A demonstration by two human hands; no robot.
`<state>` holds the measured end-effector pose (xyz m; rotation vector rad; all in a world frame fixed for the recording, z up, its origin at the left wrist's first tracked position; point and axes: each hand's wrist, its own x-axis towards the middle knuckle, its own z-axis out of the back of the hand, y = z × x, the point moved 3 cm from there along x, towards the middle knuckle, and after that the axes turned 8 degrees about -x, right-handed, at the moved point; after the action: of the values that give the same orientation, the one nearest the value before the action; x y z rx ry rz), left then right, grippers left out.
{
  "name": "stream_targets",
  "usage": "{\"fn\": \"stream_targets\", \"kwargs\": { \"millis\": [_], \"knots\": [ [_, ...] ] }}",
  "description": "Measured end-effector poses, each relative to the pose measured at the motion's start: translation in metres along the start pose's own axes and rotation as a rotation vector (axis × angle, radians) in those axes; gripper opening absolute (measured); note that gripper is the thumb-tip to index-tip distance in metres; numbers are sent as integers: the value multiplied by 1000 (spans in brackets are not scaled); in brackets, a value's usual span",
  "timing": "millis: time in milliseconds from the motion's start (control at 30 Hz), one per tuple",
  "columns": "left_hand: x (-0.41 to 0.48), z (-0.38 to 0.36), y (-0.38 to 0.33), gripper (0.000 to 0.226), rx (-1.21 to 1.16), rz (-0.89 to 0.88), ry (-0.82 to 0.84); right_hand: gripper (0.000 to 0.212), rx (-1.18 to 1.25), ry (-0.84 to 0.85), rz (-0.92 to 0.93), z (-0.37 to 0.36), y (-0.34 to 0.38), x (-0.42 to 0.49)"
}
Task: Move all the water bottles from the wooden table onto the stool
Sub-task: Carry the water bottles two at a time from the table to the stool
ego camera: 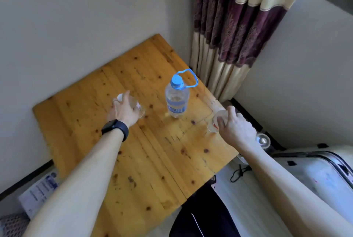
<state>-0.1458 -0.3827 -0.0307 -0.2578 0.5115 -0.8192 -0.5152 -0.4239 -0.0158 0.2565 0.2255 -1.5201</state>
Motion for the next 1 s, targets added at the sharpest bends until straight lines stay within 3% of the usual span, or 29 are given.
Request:
{"fn": "stream_targets", "kwargs": {
  "millis": [133,433,633,833,1000],
  "knots": [
    [-2,7,-7,33,171,-32,-92,41,2,-11,-16,-1,-3,5],
    [-42,-1,8,45,237,-37,-164,38,-65,-19,30,1,-10,5],
    [-69,-2,6,45,265,-68,-100,34,-60,67,33,11,-10,-7],
    [-103,-4,6,40,170,-85,-44,24,152,84,9,21,0,-38],
    [-146,-1,12,34,-23,-138,-51,27,265,61,139,43,17,-69]
  ]
}}
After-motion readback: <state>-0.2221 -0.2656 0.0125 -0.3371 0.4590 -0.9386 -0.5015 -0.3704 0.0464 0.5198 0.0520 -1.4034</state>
